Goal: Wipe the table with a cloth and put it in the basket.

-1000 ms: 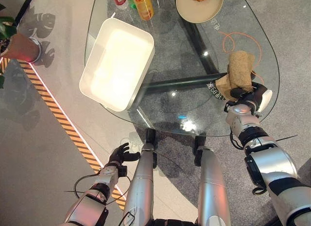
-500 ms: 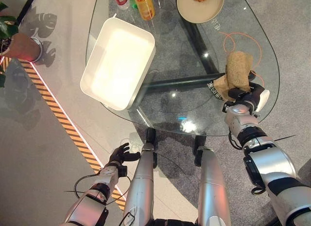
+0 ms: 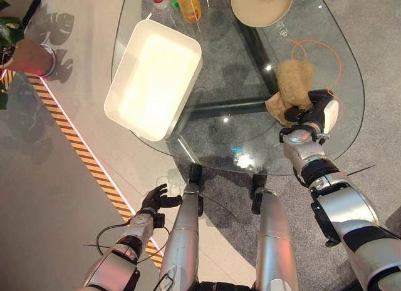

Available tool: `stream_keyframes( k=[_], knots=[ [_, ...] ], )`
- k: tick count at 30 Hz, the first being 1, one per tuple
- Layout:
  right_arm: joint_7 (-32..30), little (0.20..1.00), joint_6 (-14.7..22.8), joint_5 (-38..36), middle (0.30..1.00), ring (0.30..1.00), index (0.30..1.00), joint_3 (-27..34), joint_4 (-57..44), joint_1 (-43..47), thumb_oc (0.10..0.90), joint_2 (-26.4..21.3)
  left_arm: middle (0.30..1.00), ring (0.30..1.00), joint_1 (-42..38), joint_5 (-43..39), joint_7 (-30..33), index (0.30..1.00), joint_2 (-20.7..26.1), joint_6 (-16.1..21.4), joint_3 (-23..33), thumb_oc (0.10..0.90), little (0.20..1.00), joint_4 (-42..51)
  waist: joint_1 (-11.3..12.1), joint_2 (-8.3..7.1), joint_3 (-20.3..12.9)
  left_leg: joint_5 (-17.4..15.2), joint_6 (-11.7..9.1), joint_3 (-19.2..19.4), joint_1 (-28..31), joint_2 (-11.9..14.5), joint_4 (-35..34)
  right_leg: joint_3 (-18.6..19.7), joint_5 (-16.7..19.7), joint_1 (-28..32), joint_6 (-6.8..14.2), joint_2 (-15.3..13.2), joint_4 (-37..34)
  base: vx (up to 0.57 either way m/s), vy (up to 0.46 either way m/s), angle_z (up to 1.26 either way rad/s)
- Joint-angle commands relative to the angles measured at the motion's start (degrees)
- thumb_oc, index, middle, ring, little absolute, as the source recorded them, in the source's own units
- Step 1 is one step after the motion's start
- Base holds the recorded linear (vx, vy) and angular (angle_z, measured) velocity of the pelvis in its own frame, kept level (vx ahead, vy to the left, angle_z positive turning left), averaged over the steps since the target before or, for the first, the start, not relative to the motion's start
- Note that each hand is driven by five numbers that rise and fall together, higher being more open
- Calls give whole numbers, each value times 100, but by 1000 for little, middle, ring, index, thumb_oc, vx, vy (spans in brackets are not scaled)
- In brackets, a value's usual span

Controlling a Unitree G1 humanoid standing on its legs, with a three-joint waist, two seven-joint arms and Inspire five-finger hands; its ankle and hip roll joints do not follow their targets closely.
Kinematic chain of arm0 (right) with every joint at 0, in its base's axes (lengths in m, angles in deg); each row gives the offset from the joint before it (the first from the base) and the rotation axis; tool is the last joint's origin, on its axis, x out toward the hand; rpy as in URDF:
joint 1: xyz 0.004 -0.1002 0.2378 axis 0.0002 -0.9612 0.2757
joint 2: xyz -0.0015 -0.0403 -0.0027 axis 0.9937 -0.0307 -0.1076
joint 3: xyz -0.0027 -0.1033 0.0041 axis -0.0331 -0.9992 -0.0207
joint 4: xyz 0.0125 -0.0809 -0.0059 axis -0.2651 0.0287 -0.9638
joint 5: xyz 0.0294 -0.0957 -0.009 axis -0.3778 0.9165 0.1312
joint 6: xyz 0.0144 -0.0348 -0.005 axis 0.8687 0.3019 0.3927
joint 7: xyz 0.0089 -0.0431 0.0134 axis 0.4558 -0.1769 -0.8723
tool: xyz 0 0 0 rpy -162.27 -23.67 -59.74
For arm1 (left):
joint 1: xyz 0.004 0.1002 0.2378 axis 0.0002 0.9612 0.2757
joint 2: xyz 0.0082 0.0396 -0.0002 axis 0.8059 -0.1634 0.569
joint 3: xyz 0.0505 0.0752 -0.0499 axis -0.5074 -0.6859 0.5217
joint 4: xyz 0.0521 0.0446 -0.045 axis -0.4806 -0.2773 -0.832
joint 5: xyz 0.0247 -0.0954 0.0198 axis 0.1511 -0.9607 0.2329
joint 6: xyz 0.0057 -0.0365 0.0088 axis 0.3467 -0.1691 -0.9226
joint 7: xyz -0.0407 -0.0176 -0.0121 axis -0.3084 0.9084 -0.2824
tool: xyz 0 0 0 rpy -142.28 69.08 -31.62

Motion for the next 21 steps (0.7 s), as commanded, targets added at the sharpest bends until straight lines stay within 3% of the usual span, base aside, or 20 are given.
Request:
stream_keyframes(
  k=[1,8,14,21],
  knots=[
    [133,200,47,786,300,300,300,-493,-404,758,100,-8,900,900,168,-122,-34,900,-152,-16,-160,800,900,38,123,132,-107,-191,721,428,-133,-538,325,-334,405,271,-228,168,-654,4,28,8],
    [348,200,-12,1111,300,300,300,-742,-439,761,100,93,900,900,150,-148,-22,900,-177,-22,-211,800,900,88,154,162,-107,-146,723,427,-165,-559,279,-371,427,247,-232,145,-698,0,7,1],
    [862,200,-172,1853,300,300,300,-1123,-468,654,100,222,900,900,108,-152,14,900,-195,-60,-243,800,900,156,171,167,-107,-112,723,424,-180,-570,245,-421,440,230,-226,117,-715,0,0,0],
    [1353,200,23,2299,300,300,300,-1392,-472,566,100,335,900,900,67,-146,4,900,-192,-62,-253,800,900,176,179,167,-107,-88,709,433,-207,-561,233,-452,452,213,-226,101,-738,0,0,0]
  ],
)
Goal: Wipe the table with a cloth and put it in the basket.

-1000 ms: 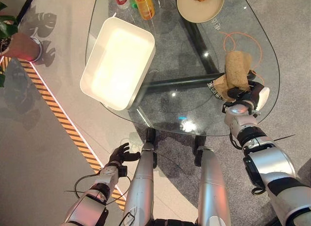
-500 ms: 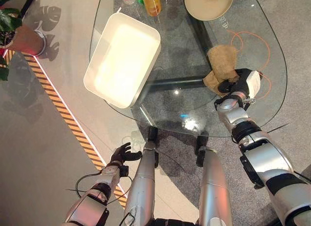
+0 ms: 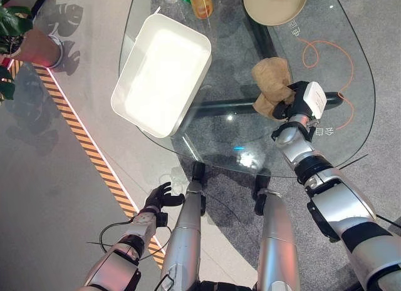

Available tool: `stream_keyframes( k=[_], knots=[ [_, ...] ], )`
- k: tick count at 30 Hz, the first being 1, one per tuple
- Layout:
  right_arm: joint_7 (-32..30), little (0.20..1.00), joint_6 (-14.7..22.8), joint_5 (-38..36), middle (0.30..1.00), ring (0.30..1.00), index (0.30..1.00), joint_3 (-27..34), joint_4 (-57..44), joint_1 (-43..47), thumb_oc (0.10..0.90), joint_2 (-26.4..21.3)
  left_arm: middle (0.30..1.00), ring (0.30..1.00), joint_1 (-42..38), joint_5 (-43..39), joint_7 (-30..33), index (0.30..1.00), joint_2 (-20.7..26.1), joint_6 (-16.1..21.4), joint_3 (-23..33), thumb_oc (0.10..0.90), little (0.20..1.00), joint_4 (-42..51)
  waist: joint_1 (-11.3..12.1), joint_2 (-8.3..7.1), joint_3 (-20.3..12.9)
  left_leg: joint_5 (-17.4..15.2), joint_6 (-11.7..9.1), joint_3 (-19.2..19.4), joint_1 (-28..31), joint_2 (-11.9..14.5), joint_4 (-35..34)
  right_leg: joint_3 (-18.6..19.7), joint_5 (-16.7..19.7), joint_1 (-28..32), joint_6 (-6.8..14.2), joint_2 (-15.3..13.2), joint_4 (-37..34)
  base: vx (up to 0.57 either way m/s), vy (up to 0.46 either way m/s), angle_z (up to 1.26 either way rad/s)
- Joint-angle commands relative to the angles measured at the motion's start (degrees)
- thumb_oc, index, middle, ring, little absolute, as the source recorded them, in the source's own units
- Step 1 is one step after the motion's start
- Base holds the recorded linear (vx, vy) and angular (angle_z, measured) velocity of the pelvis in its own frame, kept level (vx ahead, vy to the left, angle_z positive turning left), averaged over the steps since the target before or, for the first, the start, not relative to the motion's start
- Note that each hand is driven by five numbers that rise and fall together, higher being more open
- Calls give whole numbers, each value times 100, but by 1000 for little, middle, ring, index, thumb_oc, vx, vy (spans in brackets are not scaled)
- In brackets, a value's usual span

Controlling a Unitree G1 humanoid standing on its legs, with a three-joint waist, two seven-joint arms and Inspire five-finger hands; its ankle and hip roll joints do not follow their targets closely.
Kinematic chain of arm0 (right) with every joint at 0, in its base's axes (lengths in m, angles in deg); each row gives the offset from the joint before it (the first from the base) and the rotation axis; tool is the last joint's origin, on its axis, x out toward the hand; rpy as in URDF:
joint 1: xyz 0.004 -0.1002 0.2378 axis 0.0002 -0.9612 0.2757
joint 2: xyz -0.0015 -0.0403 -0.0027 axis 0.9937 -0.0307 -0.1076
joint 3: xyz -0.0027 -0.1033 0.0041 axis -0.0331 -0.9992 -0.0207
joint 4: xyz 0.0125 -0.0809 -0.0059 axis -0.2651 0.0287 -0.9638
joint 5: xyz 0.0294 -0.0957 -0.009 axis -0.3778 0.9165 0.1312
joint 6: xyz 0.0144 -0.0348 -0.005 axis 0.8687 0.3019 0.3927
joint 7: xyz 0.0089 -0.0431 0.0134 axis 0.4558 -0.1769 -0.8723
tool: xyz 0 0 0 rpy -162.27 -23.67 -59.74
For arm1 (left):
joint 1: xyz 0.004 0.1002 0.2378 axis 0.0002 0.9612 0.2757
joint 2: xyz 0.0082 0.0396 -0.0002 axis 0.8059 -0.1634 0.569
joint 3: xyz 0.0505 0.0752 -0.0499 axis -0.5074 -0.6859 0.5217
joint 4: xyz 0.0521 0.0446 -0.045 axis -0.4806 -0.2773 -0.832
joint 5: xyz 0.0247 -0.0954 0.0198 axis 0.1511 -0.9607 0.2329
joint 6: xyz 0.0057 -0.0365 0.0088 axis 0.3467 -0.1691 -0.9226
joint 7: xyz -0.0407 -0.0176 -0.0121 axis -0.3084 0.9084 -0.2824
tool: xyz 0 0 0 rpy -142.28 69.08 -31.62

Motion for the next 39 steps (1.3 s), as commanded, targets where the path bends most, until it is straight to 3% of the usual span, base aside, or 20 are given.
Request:
stream_keyframes(
  k=[1,7,16,21,23,30,39],
  knots=[
    [692,200,346,577,300,300,300,-591,-492,368,100,265,900,900,70,-127,3,900,-177,-64,-55,800,900,23,72,118,-107,-180,732,477,-215,-557,372,-352,455,216,-221,139,-717,0,0,0],
    [1032,200,361,853,300,300,300,-802,-723,238,100,397,900,900,31,-105,55,900,-190,-115,-47,800,900,63,60,98,-107,-157,720,472,-230,-562,355,-359,461,197,-217,139,-724,0,0,0],
    [2103,200,952,1266,300,300,300,-1195,-906,-33,100,517,900,900,28,-4,23,900,-168,-132,23,800,900,69,56,73,-107,-142,707,478,-204,-573,339,-386,453,211,-217,131,-733,0,0,0],
    [2332,200,1091,1403,300,300,300,-1307,-979,-146,100,539,900,900,23,3,17,900,-160,-145,23,800,900,84,41,62,-107,-136,699,486,-213,-574,350,-387,465,199,-208,131,-731,0,0,0],
    [2691,200,1147,1479,300,300,300,-1388,-1021,-230,100,571,900,900,12,24,10,900,-165,-147,44,800,900,61,32,50,-107,-138,695,490,-206,-571,352,-382,461,200,-204,128,-724,0,0,0],
    [3635,200,1355,1354,300,300,300,-1594,-996,-311,100,534,900,900,-3,100,-27,900,-111,-191,94,800,900,61,45,18,-107,-129,689,494,-230,-563,377,-409,464,185,-207,109,-718,0,0,0],
    [4426,200,1435,1295,300,300,300,-1681,-923,-322,100,501,900,900,-21,160,-67,900,-79,-240,113,800,900,67,60,6,-107,-115,692,490,-232,-568,398,-430,479,171,-208,94,-695,8,-5,5]
  ],
)
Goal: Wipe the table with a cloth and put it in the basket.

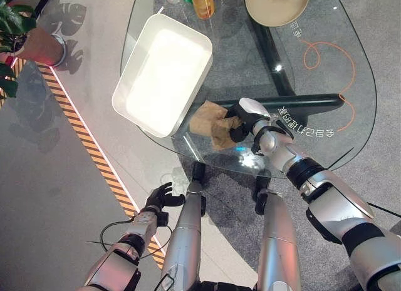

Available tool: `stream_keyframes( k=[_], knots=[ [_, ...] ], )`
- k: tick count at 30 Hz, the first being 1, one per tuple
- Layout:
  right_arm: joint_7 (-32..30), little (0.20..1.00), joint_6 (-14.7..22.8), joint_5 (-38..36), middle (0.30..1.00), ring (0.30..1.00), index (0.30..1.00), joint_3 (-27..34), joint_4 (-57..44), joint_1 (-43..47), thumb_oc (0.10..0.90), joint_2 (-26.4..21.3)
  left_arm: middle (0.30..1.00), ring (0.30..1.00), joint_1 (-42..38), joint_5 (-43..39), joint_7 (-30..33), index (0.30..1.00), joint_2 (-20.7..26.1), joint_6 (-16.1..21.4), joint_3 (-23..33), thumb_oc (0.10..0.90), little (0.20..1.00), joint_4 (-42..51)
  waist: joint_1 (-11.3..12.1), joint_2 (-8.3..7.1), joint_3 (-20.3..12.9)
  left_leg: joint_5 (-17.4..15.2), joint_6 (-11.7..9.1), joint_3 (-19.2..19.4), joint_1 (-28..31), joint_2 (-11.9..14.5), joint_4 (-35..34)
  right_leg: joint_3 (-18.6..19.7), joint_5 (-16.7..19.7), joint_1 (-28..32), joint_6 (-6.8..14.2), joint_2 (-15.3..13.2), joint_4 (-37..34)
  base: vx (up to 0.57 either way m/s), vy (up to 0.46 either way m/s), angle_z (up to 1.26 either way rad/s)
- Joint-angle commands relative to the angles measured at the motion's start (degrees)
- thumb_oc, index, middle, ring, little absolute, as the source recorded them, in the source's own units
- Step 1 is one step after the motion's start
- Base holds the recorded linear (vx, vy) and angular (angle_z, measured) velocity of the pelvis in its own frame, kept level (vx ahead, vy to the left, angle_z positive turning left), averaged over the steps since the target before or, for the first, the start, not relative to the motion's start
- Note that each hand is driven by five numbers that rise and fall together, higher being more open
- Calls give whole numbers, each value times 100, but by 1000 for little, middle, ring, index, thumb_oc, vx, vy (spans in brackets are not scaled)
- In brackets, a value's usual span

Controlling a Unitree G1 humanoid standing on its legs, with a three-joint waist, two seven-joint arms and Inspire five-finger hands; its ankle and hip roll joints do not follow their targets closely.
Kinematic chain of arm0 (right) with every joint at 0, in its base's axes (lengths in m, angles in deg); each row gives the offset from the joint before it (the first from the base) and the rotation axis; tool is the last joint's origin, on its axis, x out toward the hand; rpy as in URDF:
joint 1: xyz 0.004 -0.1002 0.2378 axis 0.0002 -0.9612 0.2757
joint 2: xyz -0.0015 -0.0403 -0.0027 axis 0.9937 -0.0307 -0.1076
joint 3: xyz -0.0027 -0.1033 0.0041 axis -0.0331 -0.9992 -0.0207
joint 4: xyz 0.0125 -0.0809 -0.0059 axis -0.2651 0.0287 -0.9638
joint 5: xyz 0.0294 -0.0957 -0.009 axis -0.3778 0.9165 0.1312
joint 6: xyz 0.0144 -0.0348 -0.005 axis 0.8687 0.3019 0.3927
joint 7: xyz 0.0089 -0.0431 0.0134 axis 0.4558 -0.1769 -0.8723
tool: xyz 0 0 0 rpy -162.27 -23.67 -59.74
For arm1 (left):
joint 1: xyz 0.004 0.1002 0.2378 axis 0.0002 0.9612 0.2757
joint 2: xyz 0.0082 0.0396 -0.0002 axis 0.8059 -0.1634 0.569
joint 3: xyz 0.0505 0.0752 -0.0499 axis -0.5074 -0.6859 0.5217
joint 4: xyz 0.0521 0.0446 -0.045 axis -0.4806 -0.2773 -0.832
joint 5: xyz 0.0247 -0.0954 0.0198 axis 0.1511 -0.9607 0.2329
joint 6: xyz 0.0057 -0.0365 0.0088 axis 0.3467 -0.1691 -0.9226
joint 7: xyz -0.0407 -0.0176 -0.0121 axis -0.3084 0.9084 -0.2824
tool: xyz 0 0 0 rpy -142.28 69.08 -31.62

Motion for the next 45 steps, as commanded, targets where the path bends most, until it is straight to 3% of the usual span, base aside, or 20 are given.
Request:
stream_keyframes(
  k=[1,8,21,28,33,39,45],
  knots=[
    [968,200,416,-20,300,300,300,-514,-222,-249,100,479,900,900,-7,116,-60,900,-86,-21,94,800,900,-90,47,-34,-86,-175,724,599,-267,-555,485,-293,637,202,-137,158,-922,0,0,0],
    [1490,200,400,-30,300,300,300,-611,-251,-300,100,475,900,900,-10,118,-83,900,-56,-55,99,800,900,-63,50,-40,-86,-155,726,599,-304,-552,495,-296,654,165,-147,156,-923,0,0,0],
    [1546,200,299,-24,300,300,300,-594,-296,-293,100,446,900,900,9,109,-60,900,-63,-73,65,800,900,1,45,-20,-86,-129,731,592,-327,-559,479,-292,674,118,-155,164,-923,0,0,0],
    [785,200,190,1,300,300,300,-425,-233,-236,100,432,900,900,-9,63,-49,900,-104,-70,37,800,900,-8,23,17,-86,-132,739,598,-319,-563,479,-264,677,105,-160,169,-905,0,0,0],
    [-264,200,12,-481,300,300,300,-47,-230,-62,100,354,900,900,8,64,-9,900,-150,-54,39,800,900,-28,14,37,-86,-154,736,611,-322,-546,513,-242,663,95,-155,160,-849,0,0,0],
    [-797,200,-32,-838,300,300,300,284,-215,57,100,223,900,900,56,47,-19,900,-155,-33,47,800,900,-12,5,64,-86,-171,757,616,-303,-534,512,-225,650,85,-156,170,-798,0,0,0],
    [-1803,200,-107,-1408,300,300,300,825,-102,201,100,-85,900,900,113,-15,-10,900,-146,-11,66,800,900,3,-28,73,-86,-209,777,629,-317,-495,546,-194,623,59,-154,192,-731,0,0,0]
  ],
)
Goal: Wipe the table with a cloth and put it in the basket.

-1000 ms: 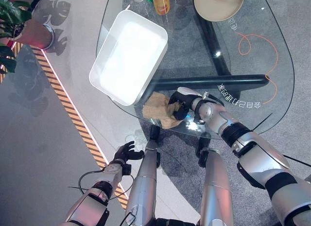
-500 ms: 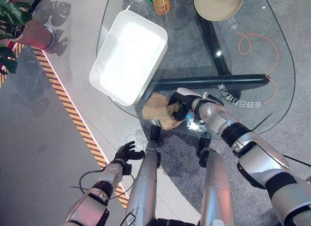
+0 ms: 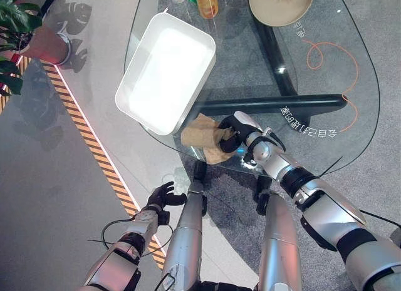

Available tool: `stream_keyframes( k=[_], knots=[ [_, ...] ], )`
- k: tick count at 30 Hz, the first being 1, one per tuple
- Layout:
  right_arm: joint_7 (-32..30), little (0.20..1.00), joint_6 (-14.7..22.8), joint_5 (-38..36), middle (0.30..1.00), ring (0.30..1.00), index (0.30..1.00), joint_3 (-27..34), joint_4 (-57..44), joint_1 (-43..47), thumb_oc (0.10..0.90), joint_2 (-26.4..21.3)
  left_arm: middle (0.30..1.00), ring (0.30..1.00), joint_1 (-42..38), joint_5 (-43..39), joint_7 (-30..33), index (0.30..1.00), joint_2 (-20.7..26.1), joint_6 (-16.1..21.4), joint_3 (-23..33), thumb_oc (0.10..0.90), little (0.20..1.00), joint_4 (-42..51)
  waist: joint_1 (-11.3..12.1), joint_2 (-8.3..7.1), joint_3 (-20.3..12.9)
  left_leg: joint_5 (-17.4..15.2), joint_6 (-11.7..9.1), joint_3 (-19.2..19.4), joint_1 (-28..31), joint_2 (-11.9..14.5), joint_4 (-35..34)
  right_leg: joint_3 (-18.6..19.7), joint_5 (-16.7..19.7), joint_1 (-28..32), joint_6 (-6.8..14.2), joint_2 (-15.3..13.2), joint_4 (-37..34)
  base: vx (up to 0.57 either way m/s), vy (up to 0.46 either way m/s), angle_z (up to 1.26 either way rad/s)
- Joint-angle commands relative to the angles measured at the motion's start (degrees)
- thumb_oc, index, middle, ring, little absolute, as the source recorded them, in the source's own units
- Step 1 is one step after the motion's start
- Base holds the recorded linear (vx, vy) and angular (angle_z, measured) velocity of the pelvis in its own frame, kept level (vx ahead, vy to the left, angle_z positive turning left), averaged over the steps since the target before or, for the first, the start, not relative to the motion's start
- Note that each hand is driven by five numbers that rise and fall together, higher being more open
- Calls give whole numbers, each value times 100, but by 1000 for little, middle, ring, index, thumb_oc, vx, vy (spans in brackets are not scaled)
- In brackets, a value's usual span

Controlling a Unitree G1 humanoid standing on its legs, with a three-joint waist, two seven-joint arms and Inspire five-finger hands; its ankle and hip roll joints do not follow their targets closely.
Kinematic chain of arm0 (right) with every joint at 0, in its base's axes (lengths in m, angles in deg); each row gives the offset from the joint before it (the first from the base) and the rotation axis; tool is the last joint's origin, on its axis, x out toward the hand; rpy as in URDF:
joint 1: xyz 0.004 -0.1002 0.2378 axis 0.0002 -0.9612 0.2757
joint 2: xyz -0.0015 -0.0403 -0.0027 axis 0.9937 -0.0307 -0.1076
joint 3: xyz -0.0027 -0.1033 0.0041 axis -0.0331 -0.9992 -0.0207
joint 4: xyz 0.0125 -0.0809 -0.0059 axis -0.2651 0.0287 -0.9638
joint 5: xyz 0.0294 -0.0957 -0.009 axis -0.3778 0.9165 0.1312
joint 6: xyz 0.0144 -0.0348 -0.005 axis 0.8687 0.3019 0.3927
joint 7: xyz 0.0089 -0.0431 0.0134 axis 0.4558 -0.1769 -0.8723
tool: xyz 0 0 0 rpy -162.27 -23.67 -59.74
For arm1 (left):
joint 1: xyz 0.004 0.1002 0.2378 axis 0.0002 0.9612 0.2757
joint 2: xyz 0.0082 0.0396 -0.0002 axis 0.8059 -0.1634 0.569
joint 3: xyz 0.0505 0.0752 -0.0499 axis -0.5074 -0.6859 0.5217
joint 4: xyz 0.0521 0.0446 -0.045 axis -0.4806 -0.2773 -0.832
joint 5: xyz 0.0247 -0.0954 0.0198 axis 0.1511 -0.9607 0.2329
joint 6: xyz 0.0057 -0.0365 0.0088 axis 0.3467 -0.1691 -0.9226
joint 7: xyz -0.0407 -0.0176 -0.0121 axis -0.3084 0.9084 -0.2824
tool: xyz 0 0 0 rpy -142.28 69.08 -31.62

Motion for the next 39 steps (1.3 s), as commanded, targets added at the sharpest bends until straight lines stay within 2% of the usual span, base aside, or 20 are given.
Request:
stream_keyframes(
  k=[1,17,27,32,39],
  knots=[
    [-1278,200,-10,-271,300,300,300,720,-36,562,100,-365,900,900,126,-27,-12,900,-152,91,58,800,900,-110,-48,42,-46,-211,774,646,-189,-490,543,-178,638,178,-162,206,-769,0,0,0],
    [-2743,200,-196,-544,300,300,300,1325,495,417,100,-999,900,900,218,-190,-81,900,-43,312,112,800,900,-253,-146,-18,-46,-314,834,672,-289,-429,590,-123,607,114,-156,286,-790,0,0,0],
    [-3302,200,-86,-563,300,300,300,1691,1103,439,100,-1357,900,900,179,-209,-133,900,33,338,115,800,900,-295,-147,-68,-46,-395,871,634,-343,-422,666,-133,598,108,-120,293,-771,0,0,0],
    [-3725,200,-9,-825,300,300,300,1956,1349,342,100,-1515,900,900,175,-217,-183,900,126,359,160,800,900,-363,-160,-98,-46,-432,890,617,-344,-416,684,-134,596,114,-102,307,-764,0,0,0],
    [-3950,200,164,-1073,300,300,300,2275,1652,226,100,-1662,900,900,101,-206,-269,900,201,334,229,800,900,-447,-184,-125,-46,-478,895,600,-337,-416,701,-123,589,129,-70,314,-766,0,0,0]
  ],
)
